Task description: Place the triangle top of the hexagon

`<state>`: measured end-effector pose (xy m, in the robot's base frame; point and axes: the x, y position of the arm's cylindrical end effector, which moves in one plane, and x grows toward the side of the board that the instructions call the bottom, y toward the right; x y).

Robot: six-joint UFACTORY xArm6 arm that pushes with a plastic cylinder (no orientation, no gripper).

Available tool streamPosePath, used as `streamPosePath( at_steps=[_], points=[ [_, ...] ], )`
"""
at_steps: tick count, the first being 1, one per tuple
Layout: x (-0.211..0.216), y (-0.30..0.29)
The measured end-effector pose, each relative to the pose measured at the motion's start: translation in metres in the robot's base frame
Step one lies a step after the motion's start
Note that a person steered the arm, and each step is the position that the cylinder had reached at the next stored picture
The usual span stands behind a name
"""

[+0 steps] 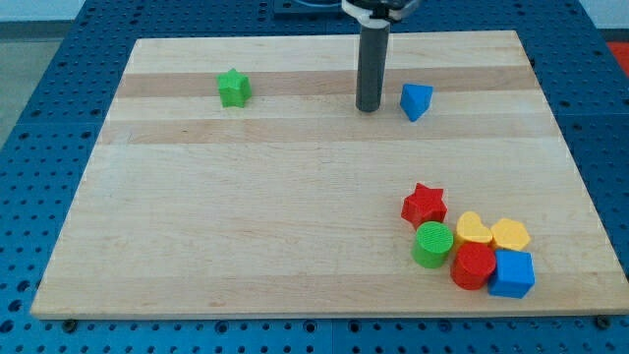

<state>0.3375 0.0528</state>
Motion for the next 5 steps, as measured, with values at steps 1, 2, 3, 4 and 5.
streamPosePath(
  at_steps=[1, 2, 3, 4, 5],
  points=[
    [-0.018, 0.022],
    [0.0, 0.075],
    [0.064, 0.11],
    [0.101, 0.129],
    [0.082, 0.115]
  ],
)
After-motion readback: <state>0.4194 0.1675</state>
